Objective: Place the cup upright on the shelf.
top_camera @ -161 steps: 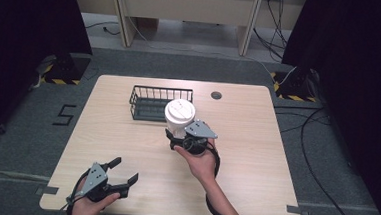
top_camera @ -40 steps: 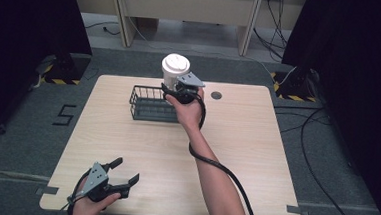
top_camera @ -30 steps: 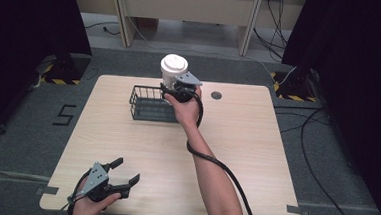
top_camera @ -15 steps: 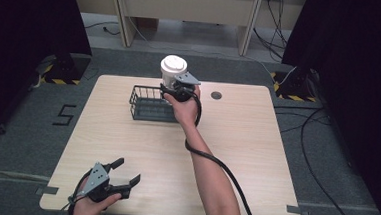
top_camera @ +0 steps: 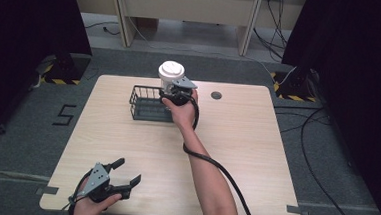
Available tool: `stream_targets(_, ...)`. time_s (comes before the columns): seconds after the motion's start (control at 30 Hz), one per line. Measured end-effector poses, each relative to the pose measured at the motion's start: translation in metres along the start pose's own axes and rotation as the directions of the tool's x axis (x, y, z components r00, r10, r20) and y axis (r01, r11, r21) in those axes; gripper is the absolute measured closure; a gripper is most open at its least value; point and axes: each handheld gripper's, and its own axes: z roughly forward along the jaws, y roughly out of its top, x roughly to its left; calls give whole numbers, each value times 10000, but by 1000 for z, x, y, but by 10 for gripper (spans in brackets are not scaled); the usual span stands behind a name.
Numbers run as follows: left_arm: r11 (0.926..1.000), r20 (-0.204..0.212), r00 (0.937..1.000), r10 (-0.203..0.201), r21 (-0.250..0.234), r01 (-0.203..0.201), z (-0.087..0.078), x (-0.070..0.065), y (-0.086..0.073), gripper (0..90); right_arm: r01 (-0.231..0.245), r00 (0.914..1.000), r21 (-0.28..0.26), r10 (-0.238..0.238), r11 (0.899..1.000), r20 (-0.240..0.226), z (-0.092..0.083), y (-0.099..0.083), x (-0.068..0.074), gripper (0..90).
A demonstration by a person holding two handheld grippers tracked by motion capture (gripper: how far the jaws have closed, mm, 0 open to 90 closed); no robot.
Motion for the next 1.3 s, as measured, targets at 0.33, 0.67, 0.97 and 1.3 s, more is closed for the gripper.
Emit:
stream_targets(0.33,10000,18,10000,38,7,-38,0,0,0,147,-86,9999,305,83,9995,74,3,-7,0,181)
stream_targets(0.67,10000,37,10000,46,12,-46,1,-1,0,148,23,9999,284,-26,9996,121,2,-7,2,158)
stream_targets(0.97,10000,44,10000,66,18,-66,1,-1,0,148,-32,10000,334,33,9994,-28,-5,-5,4,148)
stream_targets(1.3,10000,7,10000,89,42,-89,2,-1,0,147,-154,9997,375,161,9992,-175,-20,-11,2,146)
